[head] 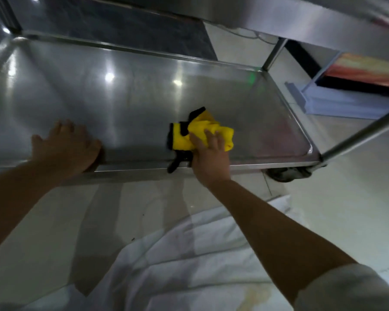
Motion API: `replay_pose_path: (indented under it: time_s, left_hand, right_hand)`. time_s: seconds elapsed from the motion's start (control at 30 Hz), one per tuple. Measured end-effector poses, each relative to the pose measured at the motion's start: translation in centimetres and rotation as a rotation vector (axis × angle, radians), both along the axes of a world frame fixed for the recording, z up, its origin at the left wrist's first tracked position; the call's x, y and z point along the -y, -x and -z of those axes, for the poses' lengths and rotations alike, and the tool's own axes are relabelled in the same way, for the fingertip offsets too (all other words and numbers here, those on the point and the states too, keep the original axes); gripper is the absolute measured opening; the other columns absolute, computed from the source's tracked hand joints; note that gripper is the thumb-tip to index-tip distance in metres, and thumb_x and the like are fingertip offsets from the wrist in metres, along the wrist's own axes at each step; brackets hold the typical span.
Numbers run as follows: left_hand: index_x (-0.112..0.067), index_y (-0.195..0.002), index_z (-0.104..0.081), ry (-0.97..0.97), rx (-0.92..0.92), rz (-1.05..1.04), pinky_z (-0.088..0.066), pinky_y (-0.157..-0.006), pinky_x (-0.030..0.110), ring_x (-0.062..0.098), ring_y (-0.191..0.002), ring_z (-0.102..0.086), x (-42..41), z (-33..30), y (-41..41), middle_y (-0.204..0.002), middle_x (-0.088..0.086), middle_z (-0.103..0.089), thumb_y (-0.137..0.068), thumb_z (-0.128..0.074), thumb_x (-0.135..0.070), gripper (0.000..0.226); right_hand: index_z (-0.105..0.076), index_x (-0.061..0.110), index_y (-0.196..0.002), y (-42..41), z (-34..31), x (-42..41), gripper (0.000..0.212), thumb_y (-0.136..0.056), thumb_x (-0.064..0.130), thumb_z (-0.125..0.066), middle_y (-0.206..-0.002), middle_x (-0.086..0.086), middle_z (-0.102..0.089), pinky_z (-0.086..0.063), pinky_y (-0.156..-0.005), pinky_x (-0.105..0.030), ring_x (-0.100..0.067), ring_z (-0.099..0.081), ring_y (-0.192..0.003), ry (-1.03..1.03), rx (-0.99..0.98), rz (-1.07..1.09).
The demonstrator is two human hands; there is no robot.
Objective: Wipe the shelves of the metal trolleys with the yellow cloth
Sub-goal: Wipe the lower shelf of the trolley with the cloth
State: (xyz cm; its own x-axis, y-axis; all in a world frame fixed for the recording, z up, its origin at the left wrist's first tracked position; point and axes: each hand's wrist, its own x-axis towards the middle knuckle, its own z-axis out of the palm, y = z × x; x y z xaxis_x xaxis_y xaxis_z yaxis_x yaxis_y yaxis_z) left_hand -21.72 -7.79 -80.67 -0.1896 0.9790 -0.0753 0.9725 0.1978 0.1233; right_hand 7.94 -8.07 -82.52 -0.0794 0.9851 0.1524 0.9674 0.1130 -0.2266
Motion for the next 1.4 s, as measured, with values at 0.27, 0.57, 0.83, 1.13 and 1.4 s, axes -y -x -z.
replay_pose_path:
  time_s: [0.27,0.57,0.83,1.13,1.4]
  left_hand:
    - [-0.011,-0.151,-0.025,-0.081,0.023,0.182,-0.014,-0.111,0.061,0.034,-0.144,-0.014,0.2,1.8,-6.6,-0.159,0.011,-0.019,-0.098,-0.017,-0.038,0.060]
    - [-0.018,-0.150,-0.025,-0.046,-0.040,0.211,-0.019,-0.108,0.059,0.032,-0.144,-0.018,0.3,1.7,-5.7,-0.158,0.008,-0.021,-0.086,-0.012,-0.058,0.077]
    - [0.002,-0.129,-0.047,-0.009,0.044,0.155,-0.030,-0.104,0.054,0.041,-0.127,-0.038,-2.2,0.5,-10.7,-0.138,0.027,-0.041,-0.090,-0.041,-0.047,0.063]
    - [-0.011,-0.148,-0.031,-0.091,0.007,0.356,-0.013,-0.113,0.054,0.032,-0.144,-0.021,-2.6,2.9,-16.4,-0.155,0.017,-0.026,-0.084,-0.022,-0.055,0.078]
    - [-0.011,-0.150,-0.028,-0.101,-0.006,0.393,-0.009,-0.116,0.049,0.030,-0.146,-0.018,-1.9,2.3,-16.2,-0.158,0.016,-0.022,-0.080,-0.002,-0.060,0.089]
  right_hand:
    - [-0.065,0.025,-0.122,3.0,-0.2,0.4,0.034,-0.089,0.033,-0.064,-0.140,-0.011,-0.050,-0.041,-0.100,-0.050,-0.036,-0.034,-0.137,-0.088,-0.177,-0.317]
    - [-0.064,0.013,-0.121,-16.7,-0.4,-1.1,0.032,-0.098,0.031,-0.050,-0.143,-0.014,-0.045,-0.026,-0.113,-0.044,-0.032,-0.030,-0.138,-0.065,-0.243,0.207]
    - [-0.065,0.015,-0.101,-11.6,-0.9,-1.5,0.040,-0.083,0.051,-0.063,-0.116,-0.011,-0.057,-0.041,-0.090,-0.043,-0.034,-0.045,-0.114,-0.127,-0.182,0.334]
    - [-0.047,0.033,-0.138,-9.2,0.4,-2.2,0.051,-0.089,0.040,-0.058,-0.144,-0.007,-0.044,-0.040,-0.098,-0.049,-0.031,-0.033,-0.136,-0.077,-0.051,-0.104]
    - [-0.036,0.027,-0.145,-20.4,-0.8,-9.5,0.050,-0.097,0.040,-0.044,-0.151,-0.017,-0.026,-0.025,-0.111,-0.049,-0.034,-0.020,-0.141,0.093,-0.058,0.489]
